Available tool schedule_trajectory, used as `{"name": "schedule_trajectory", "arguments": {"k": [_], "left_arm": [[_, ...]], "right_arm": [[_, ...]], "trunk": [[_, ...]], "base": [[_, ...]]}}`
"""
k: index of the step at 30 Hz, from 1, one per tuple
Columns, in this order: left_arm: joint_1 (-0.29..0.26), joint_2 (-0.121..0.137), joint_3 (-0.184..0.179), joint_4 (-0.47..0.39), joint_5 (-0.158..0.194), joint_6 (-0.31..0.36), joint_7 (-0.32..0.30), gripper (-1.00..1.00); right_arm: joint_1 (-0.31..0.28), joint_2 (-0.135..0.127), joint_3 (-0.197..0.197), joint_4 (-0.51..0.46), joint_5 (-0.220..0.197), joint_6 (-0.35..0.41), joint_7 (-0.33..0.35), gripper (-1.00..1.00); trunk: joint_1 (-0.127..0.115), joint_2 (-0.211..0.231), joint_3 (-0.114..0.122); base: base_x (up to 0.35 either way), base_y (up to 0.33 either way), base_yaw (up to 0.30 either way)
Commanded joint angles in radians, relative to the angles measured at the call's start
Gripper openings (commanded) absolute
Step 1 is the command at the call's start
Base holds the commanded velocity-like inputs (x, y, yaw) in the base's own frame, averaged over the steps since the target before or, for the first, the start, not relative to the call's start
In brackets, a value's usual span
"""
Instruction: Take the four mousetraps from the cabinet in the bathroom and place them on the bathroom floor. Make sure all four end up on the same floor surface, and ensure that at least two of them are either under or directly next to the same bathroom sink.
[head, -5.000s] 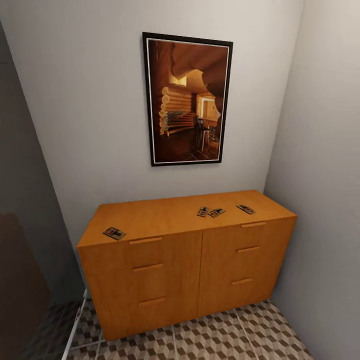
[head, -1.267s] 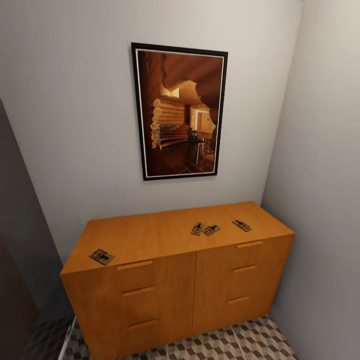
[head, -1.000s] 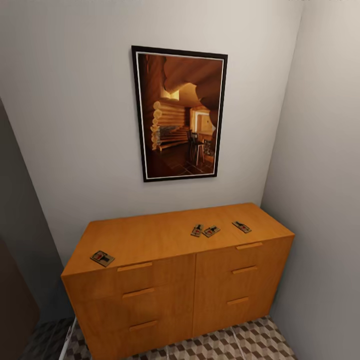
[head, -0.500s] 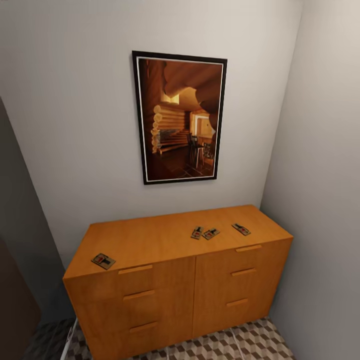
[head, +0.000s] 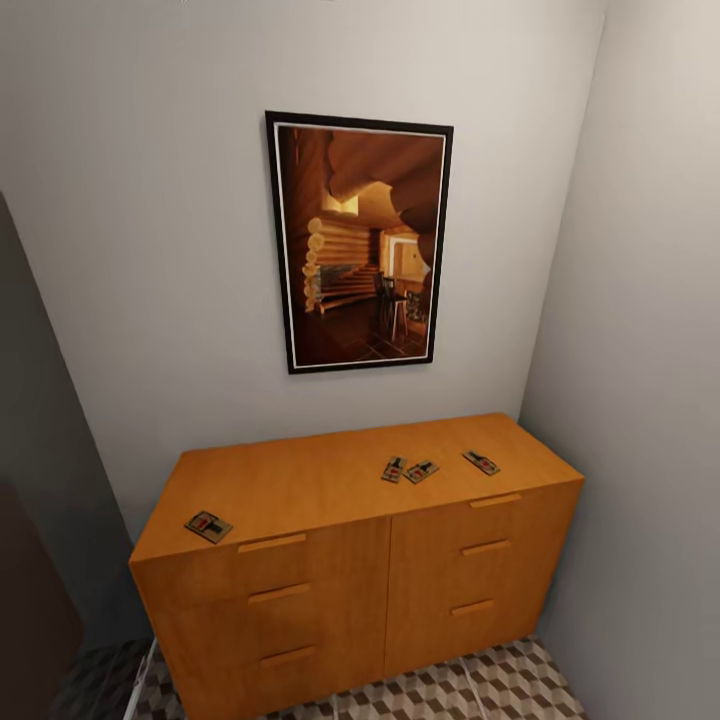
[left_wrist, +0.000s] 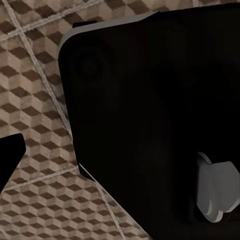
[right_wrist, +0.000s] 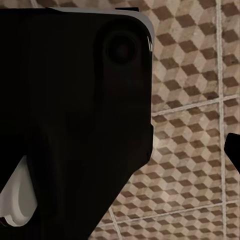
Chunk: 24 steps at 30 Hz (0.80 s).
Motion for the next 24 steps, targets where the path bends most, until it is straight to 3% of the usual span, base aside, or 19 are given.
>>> {"name": "schedule_trajectory", "arguments": {"k": [1, 24], "left_arm": [[0.0, 0.0, 0.0, -0.002, -0.01, 0.003, 0.001, 1.0], [0.0, 0.0, 0.0, -0.002, -0.01, 0.004, 0.002, 1.0]], "right_arm": [[0.0, 0.0, -0.001, 0.0, -0.002, -0.003, 0.0, 1.0], [0.0, -0.001, 0.001, 0.0, 0.002, -0.01, 0.0, 1.0]], "trunk": [[-0.004, 0.006, 0.002], [-0.092, 0.167, 0.074]], "base": [[0.0, 0.0, 0.0], [0.0, 0.0, 0.0]]}}
